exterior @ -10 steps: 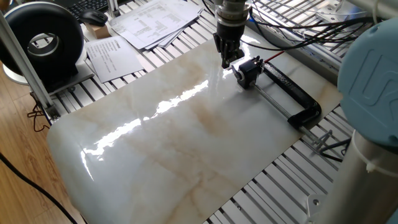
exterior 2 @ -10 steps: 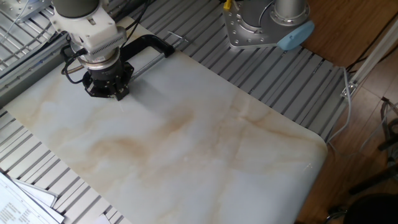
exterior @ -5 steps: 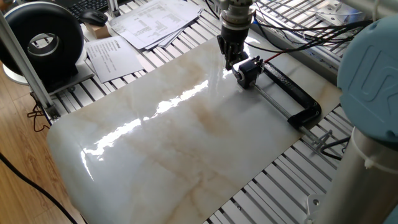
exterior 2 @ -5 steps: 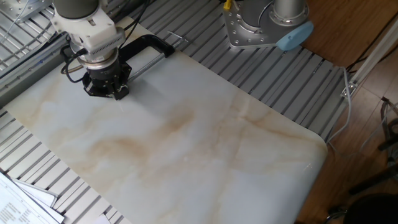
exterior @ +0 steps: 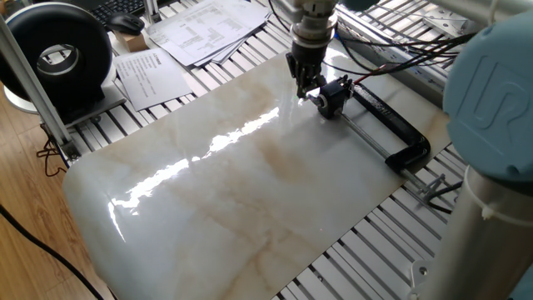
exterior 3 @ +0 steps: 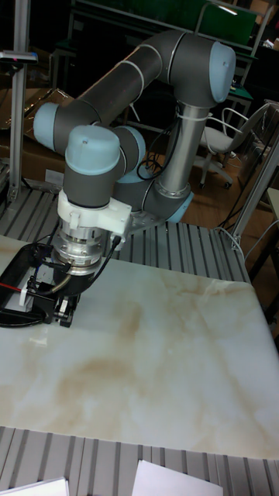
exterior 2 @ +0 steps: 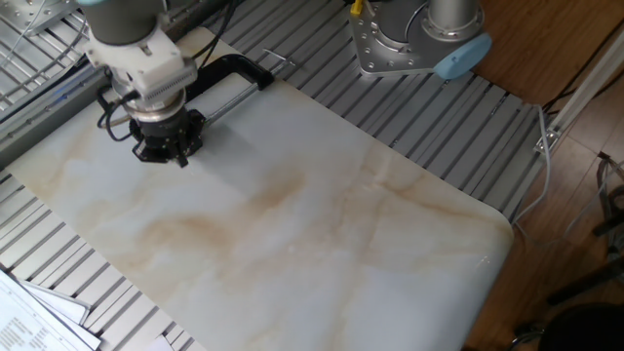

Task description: Sharpen the pencil with a pencil sharpener

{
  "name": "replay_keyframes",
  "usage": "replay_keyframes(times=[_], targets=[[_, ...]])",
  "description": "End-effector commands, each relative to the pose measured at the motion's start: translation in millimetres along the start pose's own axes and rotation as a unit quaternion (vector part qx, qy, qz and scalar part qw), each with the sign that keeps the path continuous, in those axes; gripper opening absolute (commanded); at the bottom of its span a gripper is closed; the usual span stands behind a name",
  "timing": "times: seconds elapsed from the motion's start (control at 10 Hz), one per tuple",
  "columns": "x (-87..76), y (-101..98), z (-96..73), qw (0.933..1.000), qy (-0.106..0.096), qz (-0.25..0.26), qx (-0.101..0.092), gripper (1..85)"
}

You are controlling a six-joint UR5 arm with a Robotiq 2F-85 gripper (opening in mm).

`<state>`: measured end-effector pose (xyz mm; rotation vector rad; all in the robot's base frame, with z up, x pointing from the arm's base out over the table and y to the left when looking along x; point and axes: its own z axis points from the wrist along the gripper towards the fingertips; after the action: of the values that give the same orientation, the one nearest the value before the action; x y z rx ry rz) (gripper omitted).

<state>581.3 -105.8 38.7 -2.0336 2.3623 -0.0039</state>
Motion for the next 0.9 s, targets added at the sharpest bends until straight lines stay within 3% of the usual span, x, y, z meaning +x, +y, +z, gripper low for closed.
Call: replay_keyframes(times=[0.0,0.2,0.5,0.8], targets=[[-9.9,-5.8,19.3,0.9999,-0.012,0.004,0.006,1.3],[-6.8,-2.9,22.7,0.9999,-0.006,0.006,0.009,1.3],[-5.9,-9.2,-5.4,0.9999,0.010,-0.005,0.007,1.3],[-5.5,2.8,-20.4,1.0000,0.007,0.003,-0.004,1.3]])
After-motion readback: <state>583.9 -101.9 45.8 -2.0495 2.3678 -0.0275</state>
